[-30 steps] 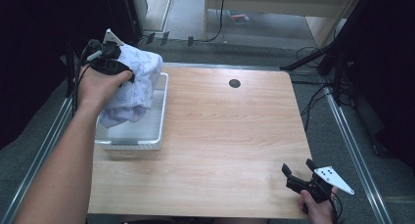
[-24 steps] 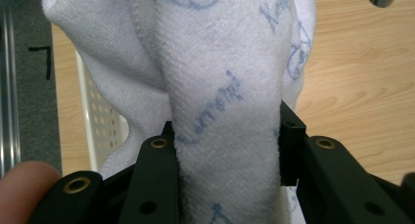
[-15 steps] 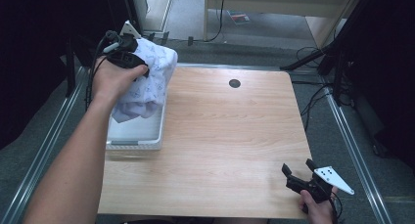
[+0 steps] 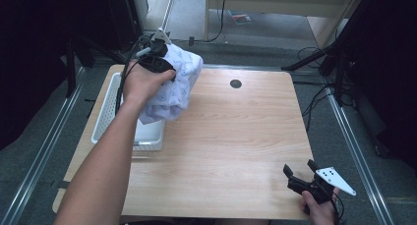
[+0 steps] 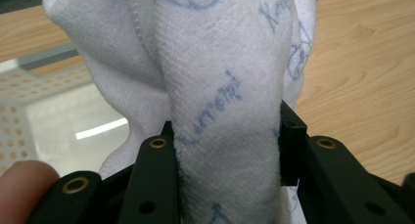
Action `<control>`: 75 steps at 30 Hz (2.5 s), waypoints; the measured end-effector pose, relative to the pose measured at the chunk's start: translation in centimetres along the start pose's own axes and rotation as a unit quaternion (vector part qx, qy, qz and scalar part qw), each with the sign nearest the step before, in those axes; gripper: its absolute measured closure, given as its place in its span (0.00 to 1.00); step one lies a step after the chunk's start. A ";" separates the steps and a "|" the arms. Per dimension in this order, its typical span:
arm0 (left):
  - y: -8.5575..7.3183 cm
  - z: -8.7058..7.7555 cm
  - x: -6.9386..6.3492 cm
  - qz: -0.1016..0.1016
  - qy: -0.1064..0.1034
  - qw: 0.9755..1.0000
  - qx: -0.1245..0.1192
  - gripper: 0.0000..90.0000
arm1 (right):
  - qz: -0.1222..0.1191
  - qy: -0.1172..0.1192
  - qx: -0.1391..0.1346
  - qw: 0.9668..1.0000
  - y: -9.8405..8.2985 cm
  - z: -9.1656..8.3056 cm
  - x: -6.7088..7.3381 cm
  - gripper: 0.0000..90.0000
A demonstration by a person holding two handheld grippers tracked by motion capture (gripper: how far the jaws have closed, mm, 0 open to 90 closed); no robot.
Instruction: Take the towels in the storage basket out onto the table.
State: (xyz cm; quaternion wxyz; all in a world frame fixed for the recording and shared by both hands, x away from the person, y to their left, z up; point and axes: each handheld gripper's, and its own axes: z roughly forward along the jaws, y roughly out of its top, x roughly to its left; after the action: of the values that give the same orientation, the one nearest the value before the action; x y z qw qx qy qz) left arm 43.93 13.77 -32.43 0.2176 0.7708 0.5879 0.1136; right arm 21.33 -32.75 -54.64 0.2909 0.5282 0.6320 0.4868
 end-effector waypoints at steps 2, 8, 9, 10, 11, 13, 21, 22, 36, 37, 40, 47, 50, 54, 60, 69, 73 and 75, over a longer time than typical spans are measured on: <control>0.2 0.8 -0.8 0.006 -0.005 1.000 0.004 0.71 | -0.001 0.000 0.000 1.000 0.0 0.0 0.0 0.06; 0.4 3.2 -3.0 0.021 -0.017 0.999 0.017 0.71 | 0.000 0.000 0.000 1.000 0.0 0.0 0.0 0.06; 0.4 3.6 -3.4 0.021 -0.019 0.999 0.018 0.71 | 0.000 0.000 -0.001 1.000 0.0 0.0 0.0 0.06; 0.5 4.0 -3.7 0.024 -0.021 0.999 0.020 0.71 | -0.002 0.000 -0.001 1.000 0.0 0.0 0.0 0.06; 0.5 4.3 -3.9 0.026 -0.023 0.999 0.022 0.71 | -0.002 0.001 -0.002 1.000 0.0 0.0 0.0 0.06; 0.4 5.1 -4.6 0.024 -0.027 0.999 0.026 0.71 | -0.002 0.001 -0.002 1.000 0.0 0.0 0.0 0.06; -0.1 8.4 -7.7 0.040 -0.050 0.997 0.044 0.70 | -0.002 0.001 -0.003 1.000 0.0 0.0 0.0 0.06; -0.2 8.8 -8.1 0.041 -0.054 0.997 0.047 0.70 | -0.002 0.001 -0.003 1.000 0.0 0.0 0.0 0.06; -1.3 12.2 -12.6 0.035 -0.089 0.993 0.063 0.34 | -0.002 0.002 -0.003 1.000 0.0 0.0 0.0 0.06; -1.2 11.9 -12.5 0.028 -0.089 0.994 0.060 0.23 | -0.002 0.002 -0.003 1.000 0.0 0.0 0.0 0.06; -1.1 11.2 -12.0 0.020 -0.099 0.993 0.053 0.14 | -0.002 0.003 -0.004 1.000 0.0 0.0 0.0 0.06; -1.4 10.1 -10.8 0.028 -0.087 0.994 0.052 0.10 | -0.002 0.002 -0.003 1.000 0.0 0.0 0.0 0.06; -1.7 9.6 -10.1 0.030 -0.079 0.995 0.048 0.09 | -0.002 0.001 -0.003 1.000 0.0 0.0 0.0 0.06; -2.0 8.6 -8.7 0.027 -0.067 0.996 0.044 0.07 | 0.000 0.001 -0.002 1.000 0.0 0.0 0.0 0.06; -2.7 7.2 -6.3 0.023 -0.039 0.998 0.043 0.00 | -0.001 0.001 -0.002 1.000 0.0 0.0 0.0 0.06; -4.1 5.8 -2.4 0.002 -0.024 0.999 0.030 0.00 | 0.000 0.001 0.000 1.000 0.0 0.0 0.0 0.06; -4.7 5.3 -0.9 -0.002 -0.016 0.999 0.029 0.00 | -0.001 0.001 0.000 1.000 0.0 0.0 0.0 0.06; -5.1 5.0 -0.2 -0.006 -0.014 1.000 0.027 0.00 | 0.000 0.001 0.001 1.000 0.0 0.0 0.0 0.06</control>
State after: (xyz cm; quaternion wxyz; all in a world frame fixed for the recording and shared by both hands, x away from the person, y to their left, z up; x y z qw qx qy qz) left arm 41.64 13.63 -39.19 0.2054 0.7745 0.5921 0.0852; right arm 21.35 -32.71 -54.65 0.2901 0.5278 0.6326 0.4870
